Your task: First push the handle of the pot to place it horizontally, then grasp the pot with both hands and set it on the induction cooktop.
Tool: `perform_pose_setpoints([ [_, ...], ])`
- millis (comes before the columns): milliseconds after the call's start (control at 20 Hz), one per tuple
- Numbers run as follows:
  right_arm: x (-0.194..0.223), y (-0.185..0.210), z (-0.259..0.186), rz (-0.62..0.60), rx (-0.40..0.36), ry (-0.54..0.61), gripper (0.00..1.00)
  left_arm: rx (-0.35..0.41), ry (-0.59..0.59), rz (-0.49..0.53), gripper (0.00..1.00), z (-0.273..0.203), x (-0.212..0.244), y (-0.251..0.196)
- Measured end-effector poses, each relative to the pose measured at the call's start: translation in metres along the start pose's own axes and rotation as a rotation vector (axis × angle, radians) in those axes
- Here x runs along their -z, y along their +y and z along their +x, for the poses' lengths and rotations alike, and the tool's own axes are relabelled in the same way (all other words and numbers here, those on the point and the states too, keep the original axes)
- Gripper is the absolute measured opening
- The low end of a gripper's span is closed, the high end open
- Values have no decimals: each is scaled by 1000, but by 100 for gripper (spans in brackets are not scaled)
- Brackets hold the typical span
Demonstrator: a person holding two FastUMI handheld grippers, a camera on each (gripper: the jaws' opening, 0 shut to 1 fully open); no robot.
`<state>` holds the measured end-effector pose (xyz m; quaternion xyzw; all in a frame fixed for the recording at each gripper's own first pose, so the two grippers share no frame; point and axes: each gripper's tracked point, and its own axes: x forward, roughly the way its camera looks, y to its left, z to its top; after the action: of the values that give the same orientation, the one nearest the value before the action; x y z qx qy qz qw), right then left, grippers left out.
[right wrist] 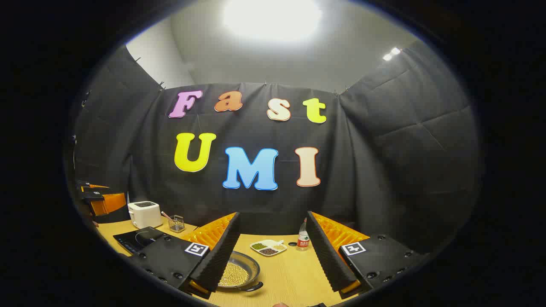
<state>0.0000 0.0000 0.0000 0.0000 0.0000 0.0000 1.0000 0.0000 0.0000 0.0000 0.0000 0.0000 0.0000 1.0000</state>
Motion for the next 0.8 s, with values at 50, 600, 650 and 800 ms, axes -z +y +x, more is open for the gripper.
perform_pose_setpoints([
  [50, -2, 0, 0, -3, -4, -1, 97, -3, -1, -2, 82, 0, 0, 3],
  [600, 10, 0, -1, 23, 2, 42, 97, -9, 15, -8, 82, 2, 2, 18],
  [650, 10, 0, 0, 26, 2, 42, 94, -9, 13, -4, 79, 1, 1, 18],
  [800, 7, 2, 0, 20, -2, 35, 93, -6, 2, 9, 79, 1, -3, 17],
])
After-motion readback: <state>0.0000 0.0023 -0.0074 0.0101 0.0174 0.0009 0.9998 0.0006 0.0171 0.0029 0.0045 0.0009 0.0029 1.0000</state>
